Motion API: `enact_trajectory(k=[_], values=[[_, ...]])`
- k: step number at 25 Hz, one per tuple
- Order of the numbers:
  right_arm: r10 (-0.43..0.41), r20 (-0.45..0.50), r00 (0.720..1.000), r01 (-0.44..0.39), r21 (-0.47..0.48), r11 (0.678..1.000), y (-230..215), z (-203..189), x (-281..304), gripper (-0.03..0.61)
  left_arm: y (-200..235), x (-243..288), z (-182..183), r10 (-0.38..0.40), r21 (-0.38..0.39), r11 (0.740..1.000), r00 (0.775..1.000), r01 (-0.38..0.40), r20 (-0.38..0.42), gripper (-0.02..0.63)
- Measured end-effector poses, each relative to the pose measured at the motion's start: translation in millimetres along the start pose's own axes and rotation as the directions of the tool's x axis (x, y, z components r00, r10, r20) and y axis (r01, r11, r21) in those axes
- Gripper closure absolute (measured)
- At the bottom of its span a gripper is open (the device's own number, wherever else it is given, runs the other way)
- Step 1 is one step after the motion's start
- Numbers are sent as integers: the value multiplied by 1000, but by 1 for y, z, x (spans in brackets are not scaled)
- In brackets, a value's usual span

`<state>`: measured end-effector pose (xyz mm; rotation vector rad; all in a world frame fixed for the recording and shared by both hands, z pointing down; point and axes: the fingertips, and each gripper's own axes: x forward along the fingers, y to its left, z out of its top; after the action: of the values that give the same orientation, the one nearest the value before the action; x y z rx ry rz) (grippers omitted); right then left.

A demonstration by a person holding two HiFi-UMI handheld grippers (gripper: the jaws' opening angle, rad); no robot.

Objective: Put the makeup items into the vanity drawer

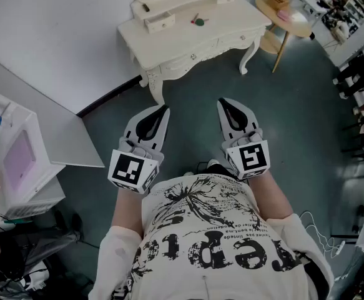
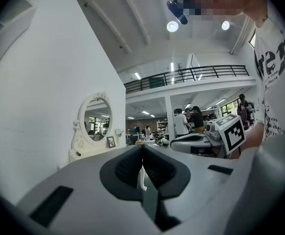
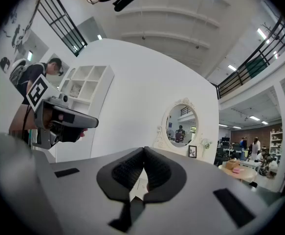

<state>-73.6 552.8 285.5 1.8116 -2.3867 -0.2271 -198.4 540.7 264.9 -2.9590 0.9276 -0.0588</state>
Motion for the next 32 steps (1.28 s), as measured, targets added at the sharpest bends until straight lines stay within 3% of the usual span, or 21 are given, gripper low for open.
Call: enact_trajectory(k=[11,15,17,18,25,32], values=[[1,-22,1000,-1,28,1000,-2,-8,9,568,10,7,-5,-2,-22,1000,1000,2,1,600],[24,26,999,-27,109,994,-4,-6,24,548,21,16,-9,0,-29,1000,1000,0,-2,600],[25,38,999,-30,146,989,-10,-7,37,220,29,22,-13,0,-37,999,1000,0,-6,600],[25,34,999,-30,155,988,-14,-8,43,143,33,24,-14,1,-42,999,1000,-2,-10,600],[63,-48,997,-56,137,989,-42,-27,86,135,62,56,-25,38,-76,996,999,-41,-36,600],[166,-89,982,-154,133,979,-98,-67,156,147,98,143,-42,95,-72,992,994,-100,-62,600]])
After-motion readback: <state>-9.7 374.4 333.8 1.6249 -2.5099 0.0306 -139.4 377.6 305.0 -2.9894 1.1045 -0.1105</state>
